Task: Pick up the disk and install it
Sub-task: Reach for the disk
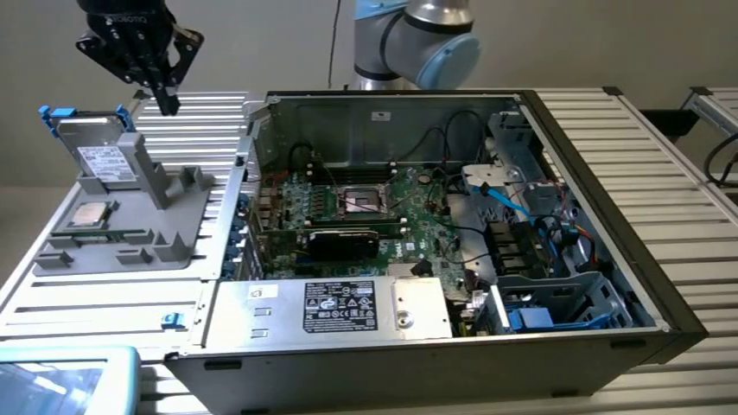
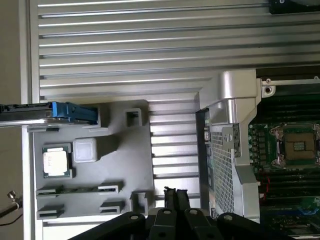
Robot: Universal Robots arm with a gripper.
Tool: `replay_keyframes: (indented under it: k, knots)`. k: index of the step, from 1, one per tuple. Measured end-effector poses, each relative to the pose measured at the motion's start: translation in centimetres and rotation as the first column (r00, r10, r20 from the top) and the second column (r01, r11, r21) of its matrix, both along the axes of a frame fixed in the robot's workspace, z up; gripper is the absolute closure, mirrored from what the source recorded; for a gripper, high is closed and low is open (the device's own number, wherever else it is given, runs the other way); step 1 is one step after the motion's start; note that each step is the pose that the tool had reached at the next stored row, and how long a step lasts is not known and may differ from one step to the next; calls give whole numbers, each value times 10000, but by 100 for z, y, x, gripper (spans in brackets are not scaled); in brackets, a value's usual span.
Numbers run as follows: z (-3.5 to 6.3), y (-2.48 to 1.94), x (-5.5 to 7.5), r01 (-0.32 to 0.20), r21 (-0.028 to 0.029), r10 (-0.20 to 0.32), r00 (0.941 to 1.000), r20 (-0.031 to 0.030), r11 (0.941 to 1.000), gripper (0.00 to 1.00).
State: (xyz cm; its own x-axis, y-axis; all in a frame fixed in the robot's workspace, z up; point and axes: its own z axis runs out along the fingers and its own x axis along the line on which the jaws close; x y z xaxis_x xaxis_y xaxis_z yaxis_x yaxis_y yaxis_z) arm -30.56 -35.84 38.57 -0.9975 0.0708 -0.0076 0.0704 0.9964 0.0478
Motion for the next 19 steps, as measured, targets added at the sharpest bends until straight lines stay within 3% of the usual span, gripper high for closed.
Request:
replay_keyframes:
  k: [4,6,10,12,19]
  knots:
    - [0,0,-184,-1,0,1,10000,-46,10000,89]
    - [0,2,-265,-1,0,1,9999,-125,10000,89]
    - [10,84,-323,-16,-17,15,9995,-303,10000,89]
    - [10,114,-363,-30,-22,29,9994,-351,10000,89]
    - [11,125,-667,-54,-22,53,9993,-359,10000,89]
